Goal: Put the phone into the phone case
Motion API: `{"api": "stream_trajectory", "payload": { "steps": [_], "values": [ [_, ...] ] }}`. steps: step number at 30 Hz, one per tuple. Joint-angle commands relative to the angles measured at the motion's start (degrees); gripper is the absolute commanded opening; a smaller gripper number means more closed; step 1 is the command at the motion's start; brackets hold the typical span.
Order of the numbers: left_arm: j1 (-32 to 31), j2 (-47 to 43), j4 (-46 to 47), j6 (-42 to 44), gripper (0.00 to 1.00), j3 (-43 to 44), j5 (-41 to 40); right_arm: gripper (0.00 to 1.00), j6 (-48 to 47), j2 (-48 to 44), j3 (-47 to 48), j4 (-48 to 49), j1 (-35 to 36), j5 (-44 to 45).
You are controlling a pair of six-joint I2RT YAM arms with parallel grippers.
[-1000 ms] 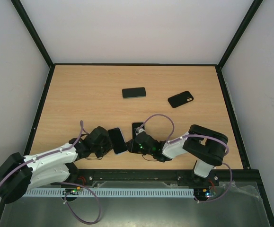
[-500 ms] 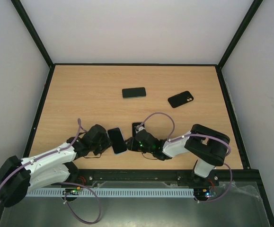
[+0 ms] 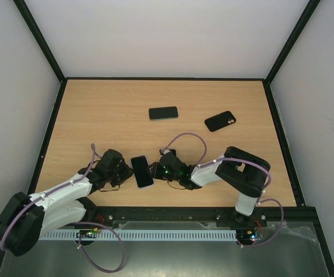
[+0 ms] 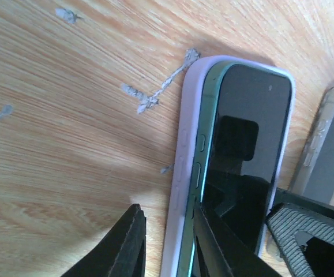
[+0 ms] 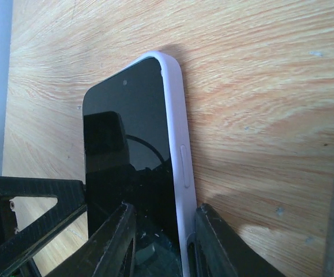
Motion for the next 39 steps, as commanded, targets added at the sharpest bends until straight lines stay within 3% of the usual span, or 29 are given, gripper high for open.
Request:
{"api": "stream_trajectory", "payload": {
  "steps": [1,6,13,20,39],
  "values": [
    [0.99,1.31,3.02,1.99,0.21,-2.32,2.49,0.30,-0.62,0.82,1.32,-3.59,-0.21,0.63],
    [1.17,3.65,4.64,3.07,0.18,-2.64,3.50,0.30,-0.95,1.44,2.71,-4.60,-0.19,-0.14],
    [1.17,5.04,5.72,2.94,0.08,-3.69,4.29,0.30,3.93,3.42,-1.96,7.26,-0.35,-5.14],
    [1.19,3.44,6.09,1.83,0.07,-3.77,6.84,0.30,5.21,-0.44,-0.80,7.64,-1.19,-8.93],
    [1.15,0.16,7.09,1.50,0.33,-4.73,10.64,0.31,13.36,-0.35,-3.51,23.14,-1.20,-15.89]
  ]
}}
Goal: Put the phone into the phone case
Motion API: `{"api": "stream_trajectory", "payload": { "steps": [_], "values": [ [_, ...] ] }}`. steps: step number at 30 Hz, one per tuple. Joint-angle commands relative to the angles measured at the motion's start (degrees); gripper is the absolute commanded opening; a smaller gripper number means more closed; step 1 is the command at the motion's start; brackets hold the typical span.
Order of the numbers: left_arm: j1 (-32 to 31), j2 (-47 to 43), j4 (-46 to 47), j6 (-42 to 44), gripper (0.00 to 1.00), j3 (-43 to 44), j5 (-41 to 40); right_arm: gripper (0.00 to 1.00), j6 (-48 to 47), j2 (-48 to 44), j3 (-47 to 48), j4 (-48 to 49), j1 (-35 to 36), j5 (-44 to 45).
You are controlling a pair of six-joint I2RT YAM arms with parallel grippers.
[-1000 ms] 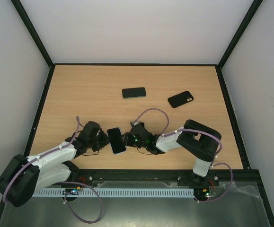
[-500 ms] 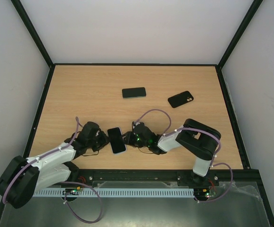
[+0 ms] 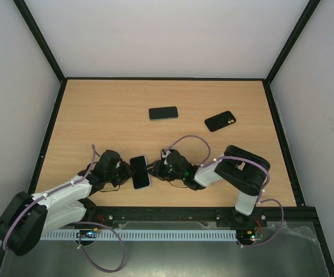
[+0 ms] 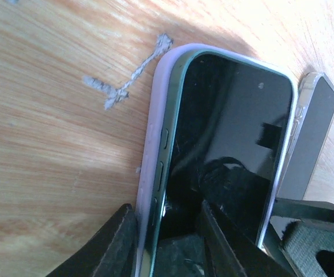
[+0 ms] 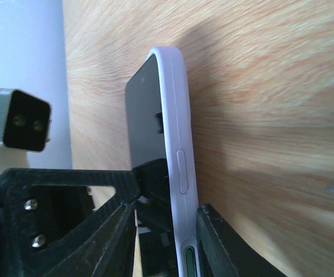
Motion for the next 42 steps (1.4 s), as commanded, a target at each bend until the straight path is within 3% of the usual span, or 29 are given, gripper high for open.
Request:
{"api": "stream_trajectory", "payload": {
  "steps": [1,7,14,26,30,36,42],
  "values": [
    [-0.45,-1.49,-2.16,0.38,0.37,-0.98,4.47,0.31,3.69,-0.60,-0.42,13.21,1.32,-6.98],
    [-0.35,-5.78,-0.39,-0.22,0.48,-2.66,5.24,0.31,4.80,0.62,-0.54,14.79,1.26,-7.18],
    [-0.02,-5.66,-0.89,-0.23,0.50,-3.11,5.85,0.33,4.94,3.83,0.02,13.72,1.36,-7.44],
    [0.06,-7.23,0.08,-1.80,0.50,-4.25,6.35,0.15,3.40,4.93,-0.61,14.28,1.30,-7.47],
    [0.87,-10.55,0.13,-1.39,0.52,-3.80,8.92,0.13,2.56,2.64,-2.00,15.56,0.86,-7.58],
    [4.38,-19.23,-5.54,1.52,0.70,0.39,12.49,0.11,1.54,-4.42,-5.44,18.49,0.29,-9.03],
    [6.31,-23.79,-11.32,3.99,0.80,6.79,13.50,0.11,0.50,-11.77,-7.51,19.49,0.33,-11.93]
  ]
}}
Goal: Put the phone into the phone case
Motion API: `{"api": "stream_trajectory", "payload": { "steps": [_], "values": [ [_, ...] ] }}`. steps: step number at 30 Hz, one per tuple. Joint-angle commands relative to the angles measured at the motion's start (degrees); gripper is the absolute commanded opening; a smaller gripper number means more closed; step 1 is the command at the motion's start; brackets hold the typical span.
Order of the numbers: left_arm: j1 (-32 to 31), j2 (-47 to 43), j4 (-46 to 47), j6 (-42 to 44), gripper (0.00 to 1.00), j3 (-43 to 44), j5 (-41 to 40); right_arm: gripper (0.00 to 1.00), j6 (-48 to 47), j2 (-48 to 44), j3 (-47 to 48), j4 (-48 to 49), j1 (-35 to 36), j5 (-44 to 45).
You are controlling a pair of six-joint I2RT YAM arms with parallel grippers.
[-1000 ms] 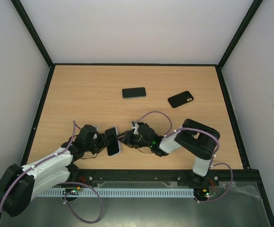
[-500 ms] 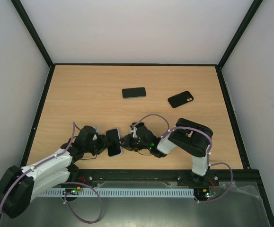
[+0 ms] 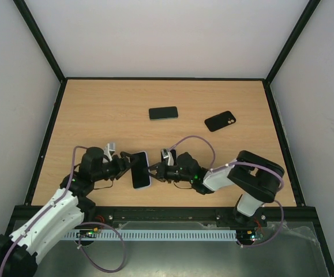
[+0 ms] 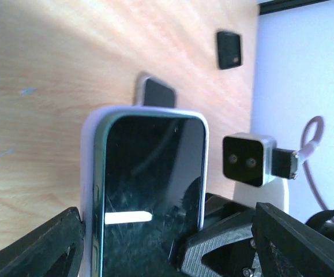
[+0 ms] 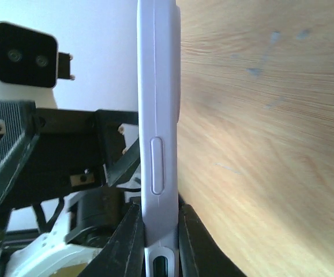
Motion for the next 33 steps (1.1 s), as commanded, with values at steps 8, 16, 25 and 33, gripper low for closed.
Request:
{"api": "stream_trajectory", "payload": {
  "steps": [8,16,25,33],
  "values": [
    [1.01,-4.40,1.14,2.55,0.81,6.99,9.10,0.11,-1.33,-15.83,-3.54,9.49,-0.15,-6.22],
    [1.01,-11.59,10.78,-3.04,0.74,5.75,12.08,0.11,-0.55,-18.89,-4.73,15.34,-0.13,-8.73],
    [1.10,-16.60,24.32,-14.21,0.44,-1.75,12.06,0.11,5.09,-16.48,-7.10,25.00,-0.13,-9.23],
    [1.10,-15.83,22.85,-13.71,0.17,-2.31,11.55,0.11,5.36,-15.56,-8.29,26.40,-0.11,-8.74]
  ]
}}
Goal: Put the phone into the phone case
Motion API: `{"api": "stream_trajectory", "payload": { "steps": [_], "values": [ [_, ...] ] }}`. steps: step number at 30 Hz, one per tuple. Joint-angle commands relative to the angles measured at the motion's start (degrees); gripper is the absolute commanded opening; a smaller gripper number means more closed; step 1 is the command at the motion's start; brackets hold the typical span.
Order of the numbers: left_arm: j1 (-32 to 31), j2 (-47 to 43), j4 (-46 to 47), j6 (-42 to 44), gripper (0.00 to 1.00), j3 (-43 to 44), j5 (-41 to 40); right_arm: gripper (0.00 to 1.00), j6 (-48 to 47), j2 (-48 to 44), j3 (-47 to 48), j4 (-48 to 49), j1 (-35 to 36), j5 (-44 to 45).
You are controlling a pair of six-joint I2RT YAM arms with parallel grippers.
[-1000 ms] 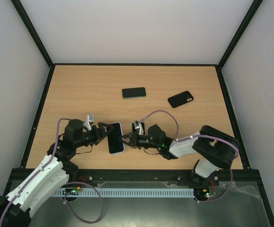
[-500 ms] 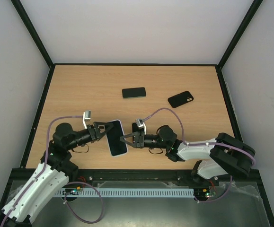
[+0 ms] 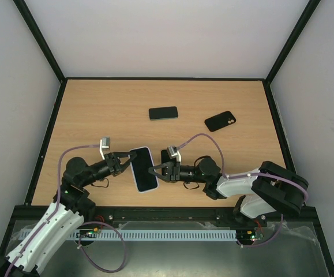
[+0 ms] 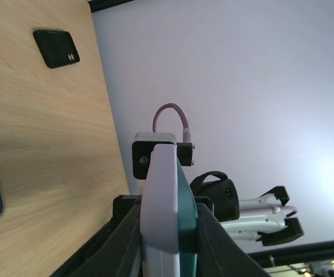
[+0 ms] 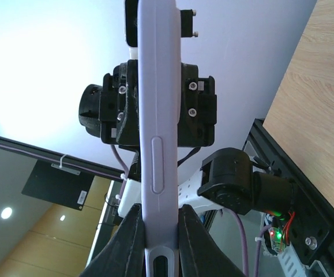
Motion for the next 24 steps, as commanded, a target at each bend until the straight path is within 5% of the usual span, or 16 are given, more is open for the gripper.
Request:
{"api": "stream_trajectory", "payload": {
  "steps": [1,3,9,19,24],
  "values": [
    [0.29,-0.21,1.75,-0.70,0.12,-0.59,0.28,0.11,0.49,-0.11,-0.79,7.29,0.20,0.02],
    [0.31,-0.25,1.46,-0.64,0.03,-0.61,-0.04,0.11,0.50,-0.16,-0.82,7.29,0.17,0.10],
    [0.38,0.19,-0.22,0.07,0.04,0.29,-0.28,0.11,0.79,0.14,-0.38,7.27,0.18,0.46],
    [0.38,1.06,-2.45,1.08,0.54,0.65,1.39,0.11,2.73,0.00,0.61,7.22,0.17,8.05],
    [0.29,0.31,-1.18,1.09,0.63,-1.30,3.59,0.11,2.12,-0.27,3.43,1.89,0.11,13.45]
  ]
}}
